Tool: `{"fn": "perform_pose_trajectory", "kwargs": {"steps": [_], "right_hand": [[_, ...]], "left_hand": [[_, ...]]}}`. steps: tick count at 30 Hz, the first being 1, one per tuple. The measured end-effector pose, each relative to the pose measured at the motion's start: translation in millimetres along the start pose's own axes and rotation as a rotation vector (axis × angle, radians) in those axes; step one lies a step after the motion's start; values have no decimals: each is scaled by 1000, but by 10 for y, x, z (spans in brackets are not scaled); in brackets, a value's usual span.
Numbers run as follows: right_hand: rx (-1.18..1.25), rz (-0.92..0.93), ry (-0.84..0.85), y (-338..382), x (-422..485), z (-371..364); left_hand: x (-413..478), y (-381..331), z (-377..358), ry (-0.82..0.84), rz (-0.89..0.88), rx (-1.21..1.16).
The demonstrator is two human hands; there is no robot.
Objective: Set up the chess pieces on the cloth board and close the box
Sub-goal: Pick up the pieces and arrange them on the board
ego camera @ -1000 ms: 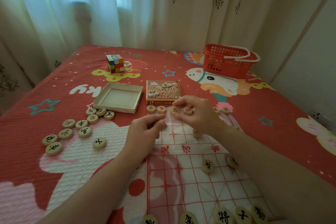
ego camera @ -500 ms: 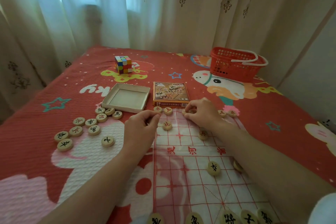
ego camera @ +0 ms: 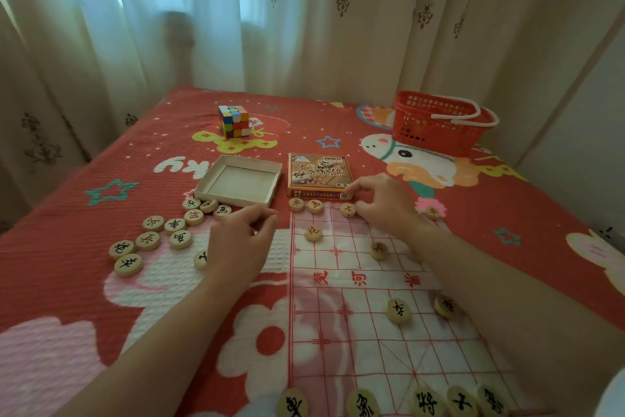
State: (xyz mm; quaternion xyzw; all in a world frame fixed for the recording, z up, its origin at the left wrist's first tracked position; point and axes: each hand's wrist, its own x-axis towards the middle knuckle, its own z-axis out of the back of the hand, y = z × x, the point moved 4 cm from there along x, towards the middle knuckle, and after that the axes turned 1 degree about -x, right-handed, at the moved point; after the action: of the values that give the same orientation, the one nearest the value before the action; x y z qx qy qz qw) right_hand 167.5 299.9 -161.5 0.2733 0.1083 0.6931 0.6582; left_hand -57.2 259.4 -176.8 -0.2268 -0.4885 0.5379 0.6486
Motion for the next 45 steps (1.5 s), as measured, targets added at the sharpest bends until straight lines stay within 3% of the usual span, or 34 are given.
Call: {"fn": "perform_pose_trajectory", "kwargs": {"steps": [4, 10, 17, 21, 25, 28, 32, 34, 40, 45], "right_hand": [[41, 128, 46, 302, -39, -116], [-4, 322, 172, 792, -98, -478], [-63, 430, 249, 1197, -67, -718], [-120, 429, 274, 1406, 40, -874], [-254, 359, 283, 1489, 169, -1060], [-325, 332, 263, 1504, 203, -1149], [-347, 320, 235, 1514, 245, -1217], [-331, 305, 260, 1494, 271, -1228], [-134, 297, 182, 1547, 350, -1181], [-150, 368, 349, 1648, 293, -1357]], "left_hand": [[-77, 119, 222, 12, -215, 335], [-218, 262, 390, 177, -61, 667], [-194, 361, 538, 129, 40, 535], [-188, 373, 565, 166, -26, 517], [-88, 340, 830, -68, -72, 549], [-1, 435, 1153, -207, 68, 611], [36, 613, 1281, -38, 323, 796], [42, 658, 1255, 38, 370, 801], [39, 566, 1168, 50, 291, 767], [15, 633, 1094, 148, 260, 766]]}}
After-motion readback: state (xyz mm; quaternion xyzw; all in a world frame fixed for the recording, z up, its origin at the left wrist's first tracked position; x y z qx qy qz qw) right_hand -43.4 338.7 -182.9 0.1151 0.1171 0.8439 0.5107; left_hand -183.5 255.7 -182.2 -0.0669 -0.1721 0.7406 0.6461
